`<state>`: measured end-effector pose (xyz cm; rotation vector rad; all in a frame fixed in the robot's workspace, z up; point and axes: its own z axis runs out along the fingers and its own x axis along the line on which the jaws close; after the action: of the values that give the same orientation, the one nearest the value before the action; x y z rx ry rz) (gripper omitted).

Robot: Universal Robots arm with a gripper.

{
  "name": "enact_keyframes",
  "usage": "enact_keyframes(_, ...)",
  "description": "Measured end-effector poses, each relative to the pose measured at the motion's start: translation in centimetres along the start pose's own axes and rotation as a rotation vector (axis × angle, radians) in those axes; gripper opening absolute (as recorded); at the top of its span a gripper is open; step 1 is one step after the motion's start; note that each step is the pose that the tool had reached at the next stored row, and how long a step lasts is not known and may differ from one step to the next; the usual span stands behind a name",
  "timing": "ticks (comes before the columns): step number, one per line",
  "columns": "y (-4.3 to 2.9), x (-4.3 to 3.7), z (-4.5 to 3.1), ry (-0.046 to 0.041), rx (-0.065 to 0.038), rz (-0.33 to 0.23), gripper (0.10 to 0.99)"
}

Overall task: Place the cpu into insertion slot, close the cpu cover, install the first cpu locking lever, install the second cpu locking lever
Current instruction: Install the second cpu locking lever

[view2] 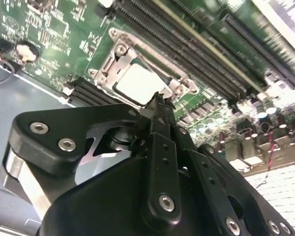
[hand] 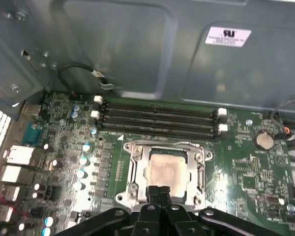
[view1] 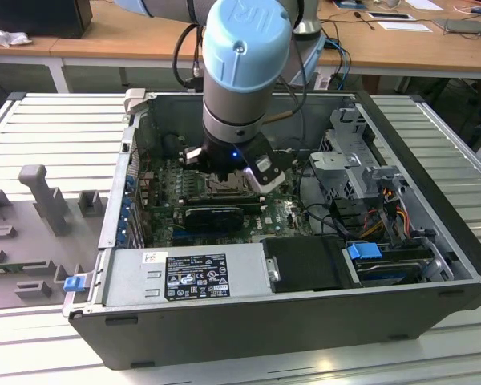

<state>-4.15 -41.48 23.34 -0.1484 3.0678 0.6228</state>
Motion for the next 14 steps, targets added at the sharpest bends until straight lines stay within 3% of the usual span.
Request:
enact_keyframes(3,-0.85,0.08,-0.32,0.0004,0.0,0.005,0.106)
enact_keyframes(5,-1.0,0.2,-0.18,-0.0001,0.0,0.005,0.106)
enact_keyframes(9,-1.22,1.73,0.63,0.0001,0.0,0.005,0.106)
enact_keyframes(11,-1.49,1.92,1.32,-0.0003,0.0,0.006,0.106)
enact_keyframes(14,-1.85,2.01,2.17,-0.0171,0.001,0.046,0.106)
